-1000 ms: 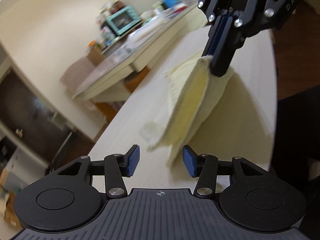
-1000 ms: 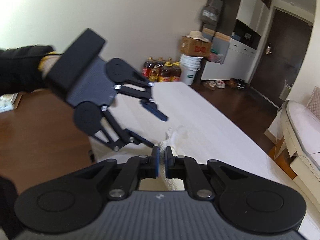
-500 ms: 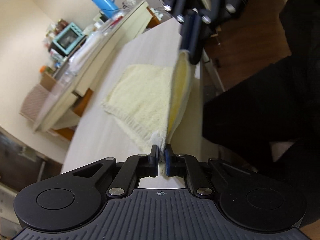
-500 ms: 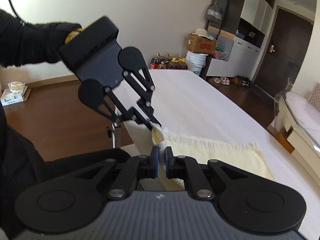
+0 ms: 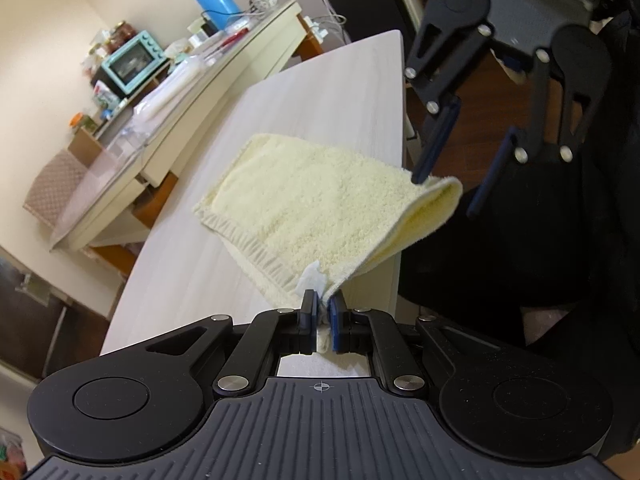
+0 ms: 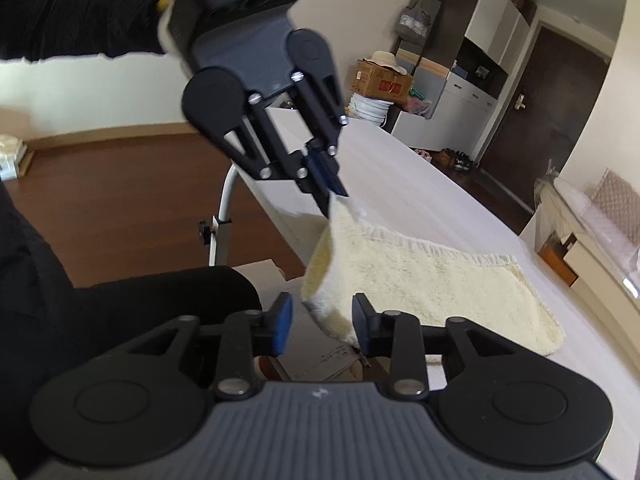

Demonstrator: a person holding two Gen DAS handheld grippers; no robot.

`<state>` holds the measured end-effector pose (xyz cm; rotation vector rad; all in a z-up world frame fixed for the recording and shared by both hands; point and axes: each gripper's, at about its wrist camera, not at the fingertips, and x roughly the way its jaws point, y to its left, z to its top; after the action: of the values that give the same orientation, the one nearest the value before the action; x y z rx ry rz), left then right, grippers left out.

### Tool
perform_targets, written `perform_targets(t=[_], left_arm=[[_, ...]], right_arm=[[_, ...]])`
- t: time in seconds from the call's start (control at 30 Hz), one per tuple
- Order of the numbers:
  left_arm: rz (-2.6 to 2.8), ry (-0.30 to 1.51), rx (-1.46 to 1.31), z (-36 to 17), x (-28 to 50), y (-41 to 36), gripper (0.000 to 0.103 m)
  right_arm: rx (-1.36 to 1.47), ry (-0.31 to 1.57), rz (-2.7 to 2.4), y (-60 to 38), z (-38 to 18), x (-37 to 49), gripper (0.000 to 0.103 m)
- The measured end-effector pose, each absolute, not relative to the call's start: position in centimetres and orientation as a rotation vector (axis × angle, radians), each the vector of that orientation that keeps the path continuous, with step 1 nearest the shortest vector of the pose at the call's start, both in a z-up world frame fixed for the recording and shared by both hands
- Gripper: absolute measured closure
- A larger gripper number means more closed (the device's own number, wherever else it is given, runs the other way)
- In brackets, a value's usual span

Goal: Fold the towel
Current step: 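Lift the towel with both grippers and fold it over onto itself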

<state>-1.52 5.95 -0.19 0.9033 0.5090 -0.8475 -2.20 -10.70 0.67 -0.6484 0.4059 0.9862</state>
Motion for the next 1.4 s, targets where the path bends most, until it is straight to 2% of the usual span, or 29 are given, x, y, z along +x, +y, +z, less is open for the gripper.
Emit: perform_targets(t=[0.07, 0.1, 0.2, 0.43, 0.73, 1.07, 1.27, 1.4], left_arm=[[-0.850, 0.507, 0.907, 0.0, -1.8, 5.8, 0.096], [-0.853, 0.508, 0.908, 0.1, -1.9, 5.7, 0.096], [-0.878, 0.513, 0.930, 0.3, -2.5, 5.4, 0.096], [-0.893, 0.503, 0.943, 2.4, -2.4, 4.7, 0.096], [-0.807, 0.490, 0.883, 4.4, 6.0, 1.5, 0.096], [-0.768, 0.578, 0.878, 2.0, 16.8, -2.5, 0.096], [-0.772, 0.632, 0.865, 0.0, 19.6, -2.7, 0.094], [-0.761, 0.651, 0.852, -0.9, 20.4, -2.5, 0.088]], right_arm=[[-0.684, 0.374, 0.964, -10.4, 0.3, -2.7, 0.080], [-0.719, 0.361, 0.947, -10.3, -0.1, -3.1, 0.090], [-0.772, 0.381, 0.930, -11.3, -1.1, -4.3, 0.095], [-0.509, 0.472, 1.013, -14.7, 3.2, -2.1, 0.096], [-0.354, 0.464, 0.878, -18.1, 6.0, 6.5, 0.096], [-0.221, 0.584, 0.761, -19.9, 3.3, 16.4, 0.096], [-0.204, 0.645, 0.728, -20.6, 0.9, 19.3, 0.096], [-0.201, 0.665, 0.715, -21.0, 0.0, 19.8, 0.094]])
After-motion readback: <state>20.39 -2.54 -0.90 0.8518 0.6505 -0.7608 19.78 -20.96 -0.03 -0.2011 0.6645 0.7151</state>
